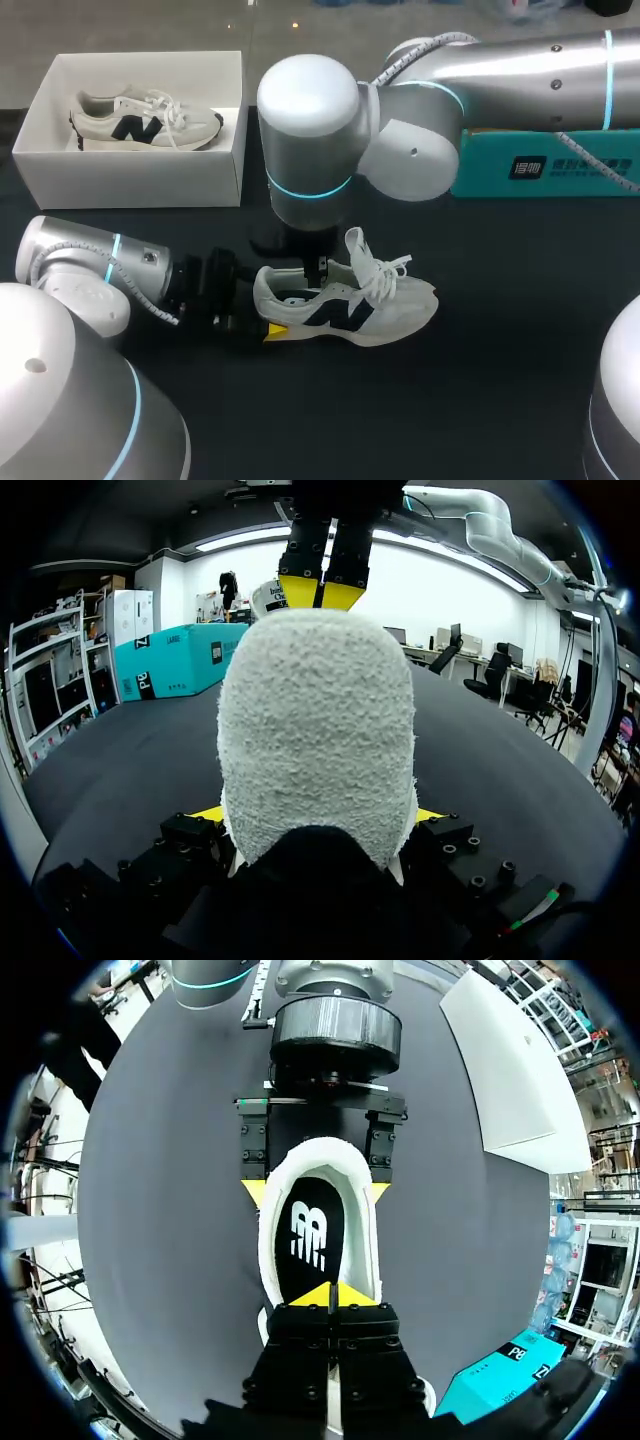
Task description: Take the shoe out of the shoebox, open the shoe tongue, remove and reinsert the insole, then place the shoe into the shoebox
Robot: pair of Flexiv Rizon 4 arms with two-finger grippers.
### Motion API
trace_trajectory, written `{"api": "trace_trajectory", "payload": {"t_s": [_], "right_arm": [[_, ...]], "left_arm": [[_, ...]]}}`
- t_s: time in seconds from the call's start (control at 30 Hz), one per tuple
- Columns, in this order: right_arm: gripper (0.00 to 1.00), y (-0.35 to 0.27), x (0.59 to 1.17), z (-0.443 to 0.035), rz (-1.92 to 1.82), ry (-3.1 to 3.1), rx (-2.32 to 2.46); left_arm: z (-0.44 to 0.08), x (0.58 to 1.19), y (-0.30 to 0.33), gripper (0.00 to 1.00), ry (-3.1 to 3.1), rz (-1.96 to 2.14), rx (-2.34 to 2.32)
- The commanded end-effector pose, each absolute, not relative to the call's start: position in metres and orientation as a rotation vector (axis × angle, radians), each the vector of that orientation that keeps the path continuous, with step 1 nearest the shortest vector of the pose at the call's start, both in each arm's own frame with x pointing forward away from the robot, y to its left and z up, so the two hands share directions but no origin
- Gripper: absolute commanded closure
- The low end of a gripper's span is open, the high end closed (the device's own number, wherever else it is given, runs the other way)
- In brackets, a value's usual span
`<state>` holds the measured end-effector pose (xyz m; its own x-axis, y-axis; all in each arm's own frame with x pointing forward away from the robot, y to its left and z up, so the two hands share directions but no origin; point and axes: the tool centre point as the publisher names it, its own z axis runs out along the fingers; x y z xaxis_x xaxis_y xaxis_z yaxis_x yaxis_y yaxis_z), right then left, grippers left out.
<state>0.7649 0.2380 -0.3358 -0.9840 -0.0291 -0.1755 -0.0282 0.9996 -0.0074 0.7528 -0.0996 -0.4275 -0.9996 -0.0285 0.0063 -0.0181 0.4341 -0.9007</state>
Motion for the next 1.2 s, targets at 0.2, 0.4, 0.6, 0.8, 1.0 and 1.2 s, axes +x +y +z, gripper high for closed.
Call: {"api": "trace_trajectory", "payload": {"t_s": [0.2, 0.4, 0.6, 0.8, 1.0, 1.2], "right_arm": [[1.0, 0.229, 0.767, -0.36, -0.11, 3.039, -0.07], [1.0, 0.224, 0.749, -0.362, -0.141, 3.08, -0.089], [1.0, 0.225, 0.737, -0.367, -0.162, 3.135, -0.142], [1.0, 0.227, 0.737, -0.378, -0.173, 3.179, -0.173], [1.0, 0.234, 0.752, -0.392, -0.148, 3.19, -0.145], [1.0, 0.232, 0.757, -0.395, -0.165, 3.182, -0.133]], "left_arm": [[-0.428, 0.752, -0.1, 1.0, 2.652, -1.664, -0.043], [-0.428, 0.752, -0.1, 1.0, 2.652, -1.664, -0.043], [-0.428, 0.752, -0.1, 1.0, 2.652, -1.664, -0.043], [-0.428, 0.752, -0.1, 1.0, 2.652, -1.664, -0.043], [-0.428, 0.752, -0.1, 1.0, 2.652, -1.664, -0.043], [-0.428, 0.752, -0.1, 1.0, 2.652, -1.664, -0.043]]}}
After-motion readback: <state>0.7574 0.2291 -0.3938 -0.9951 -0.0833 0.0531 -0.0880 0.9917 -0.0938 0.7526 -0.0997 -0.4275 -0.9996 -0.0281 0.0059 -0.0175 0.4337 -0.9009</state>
